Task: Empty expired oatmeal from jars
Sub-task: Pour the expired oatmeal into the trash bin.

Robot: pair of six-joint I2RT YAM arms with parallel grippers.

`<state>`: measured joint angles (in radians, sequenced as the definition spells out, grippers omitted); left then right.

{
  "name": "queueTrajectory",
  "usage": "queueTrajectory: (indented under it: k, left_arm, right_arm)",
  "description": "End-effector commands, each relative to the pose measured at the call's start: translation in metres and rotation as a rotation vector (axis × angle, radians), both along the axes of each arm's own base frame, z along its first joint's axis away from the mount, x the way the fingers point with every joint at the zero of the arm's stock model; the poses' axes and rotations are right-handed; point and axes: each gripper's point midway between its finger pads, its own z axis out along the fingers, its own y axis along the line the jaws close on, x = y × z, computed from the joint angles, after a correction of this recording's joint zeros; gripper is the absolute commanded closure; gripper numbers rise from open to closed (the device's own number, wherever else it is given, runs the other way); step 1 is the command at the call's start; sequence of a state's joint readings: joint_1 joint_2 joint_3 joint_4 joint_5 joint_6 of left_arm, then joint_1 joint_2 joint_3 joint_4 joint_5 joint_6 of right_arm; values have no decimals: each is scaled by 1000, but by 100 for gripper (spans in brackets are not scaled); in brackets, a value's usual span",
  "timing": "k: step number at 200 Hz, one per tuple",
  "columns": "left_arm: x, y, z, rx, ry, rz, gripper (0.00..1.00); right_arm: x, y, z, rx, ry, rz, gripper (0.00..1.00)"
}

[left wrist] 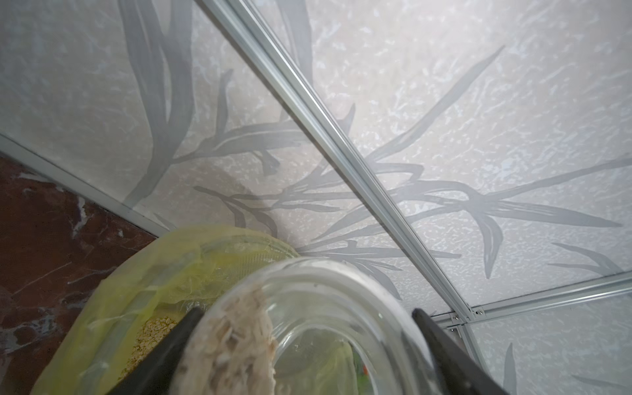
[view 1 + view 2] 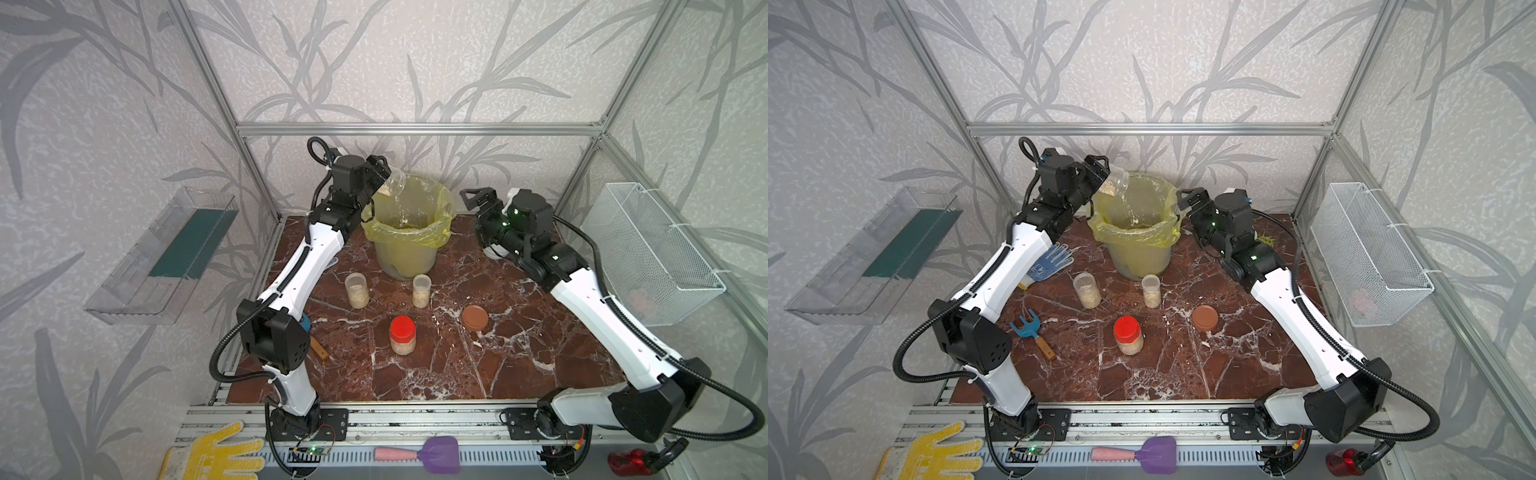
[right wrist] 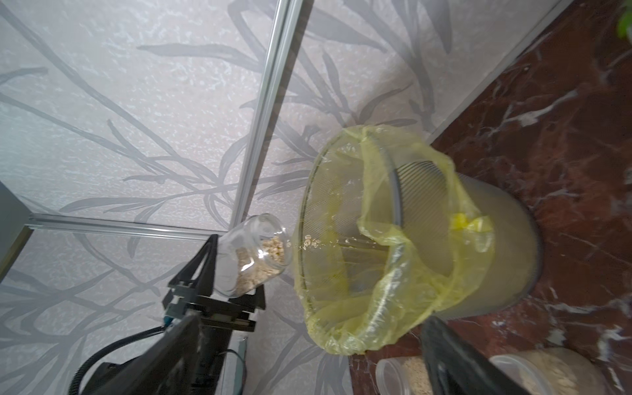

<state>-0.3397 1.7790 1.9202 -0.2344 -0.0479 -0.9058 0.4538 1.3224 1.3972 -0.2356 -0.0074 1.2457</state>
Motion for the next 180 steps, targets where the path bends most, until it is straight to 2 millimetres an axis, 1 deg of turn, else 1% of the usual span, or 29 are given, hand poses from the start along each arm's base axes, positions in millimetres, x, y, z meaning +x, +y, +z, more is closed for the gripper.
queueTrajectory:
  k: [1, 24, 60, 77, 97, 103, 134, 141, 161, 180]
  left_arm:
    - [-1, -14, -10, 149, 52, -110, 100]
    - [4, -26, -24, 225, 111, -188, 100]
    - [12, -41, -44, 307, 161, -283, 100]
    - [15, -43, -53, 358, 177, -303, 100]
    - [18, -47, -58, 449, 172, -336, 100]
    - [18, -48, -59, 476, 168, -348, 100]
    - [15, -54, -68, 609, 172, -373, 100]
    - [13, -55, -68, 635, 168, -377, 100]
    - [9, -61, -68, 741, 145, -377, 100]
    - [4, -75, -70, 890, 113, -383, 100]
  right_arm:
    - [-19, -19, -20, -138, 19, 38, 1]
    - [-35, -37, -42, -186, 42, 46, 1]
    - [-64, -54, -68, -243, 58, 48, 1]
    - [-77, -61, -71, -263, 39, 46, 1]
    - [-88, -66, -72, -305, 16, 56, 1]
    - [-91, -68, -76, -320, 27, 59, 1]
    - [-98, -69, -95, -384, 52, 96, 1]
    - [-98, -69, -101, -397, 65, 101, 1]
    - [-100, -73, -109, -430, 63, 98, 1]
    - [-99, -76, -112, -445, 37, 85, 1]
